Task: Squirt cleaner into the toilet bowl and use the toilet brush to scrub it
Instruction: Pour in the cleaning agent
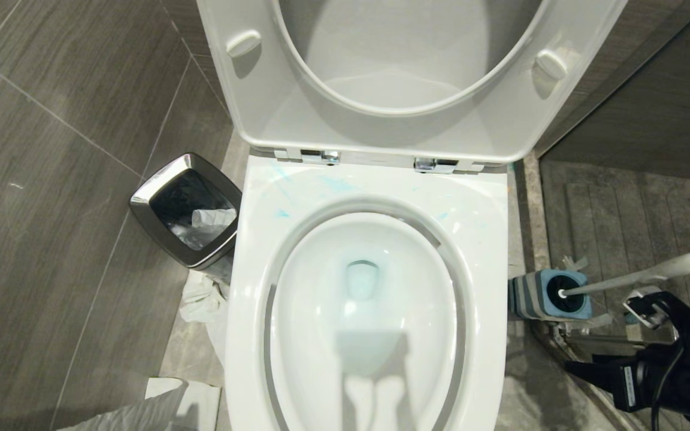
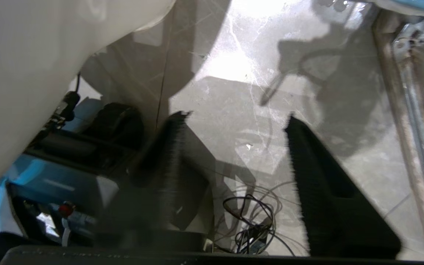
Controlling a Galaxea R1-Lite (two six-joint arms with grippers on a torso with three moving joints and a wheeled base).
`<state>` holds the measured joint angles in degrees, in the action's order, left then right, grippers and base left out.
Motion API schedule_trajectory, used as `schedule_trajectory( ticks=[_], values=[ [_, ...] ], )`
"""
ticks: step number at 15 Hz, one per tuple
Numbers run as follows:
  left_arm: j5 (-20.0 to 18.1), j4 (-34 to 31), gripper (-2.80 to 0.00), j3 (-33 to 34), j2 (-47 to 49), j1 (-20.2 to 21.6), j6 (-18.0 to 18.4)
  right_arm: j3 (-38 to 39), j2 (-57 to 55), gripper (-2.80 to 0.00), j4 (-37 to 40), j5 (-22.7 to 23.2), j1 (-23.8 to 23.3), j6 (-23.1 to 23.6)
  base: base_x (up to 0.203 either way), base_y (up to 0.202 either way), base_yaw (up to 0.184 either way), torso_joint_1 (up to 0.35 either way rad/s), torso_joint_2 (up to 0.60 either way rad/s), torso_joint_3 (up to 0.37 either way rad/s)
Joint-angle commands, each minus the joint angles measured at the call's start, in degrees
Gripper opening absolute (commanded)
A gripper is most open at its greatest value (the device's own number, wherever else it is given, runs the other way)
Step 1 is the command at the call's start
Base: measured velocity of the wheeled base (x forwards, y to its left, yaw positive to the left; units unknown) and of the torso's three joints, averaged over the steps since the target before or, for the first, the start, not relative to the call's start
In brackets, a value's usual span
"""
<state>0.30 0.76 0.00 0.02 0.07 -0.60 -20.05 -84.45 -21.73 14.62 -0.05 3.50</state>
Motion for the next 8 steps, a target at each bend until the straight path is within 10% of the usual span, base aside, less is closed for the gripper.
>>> schedule_trajectory(
  ticks=[1,8],
  values=[
    [0.0,0.0,-2.8,0.4,0.0,0.0,0.0,0.3,-7.7,-2.8,-4.1,0.2,0.0,0.0,0.0,0.0,0.0,0.0,0.0,0.0],
    [0.0,0.0,-2.8,0.4,0.0,0.0,0.0,0.8,-29.9,-2.8,-38.1,-0.3,-3.9,0.1,0.0,0.0,0.0,0.0,0.0,0.0]
  ],
)
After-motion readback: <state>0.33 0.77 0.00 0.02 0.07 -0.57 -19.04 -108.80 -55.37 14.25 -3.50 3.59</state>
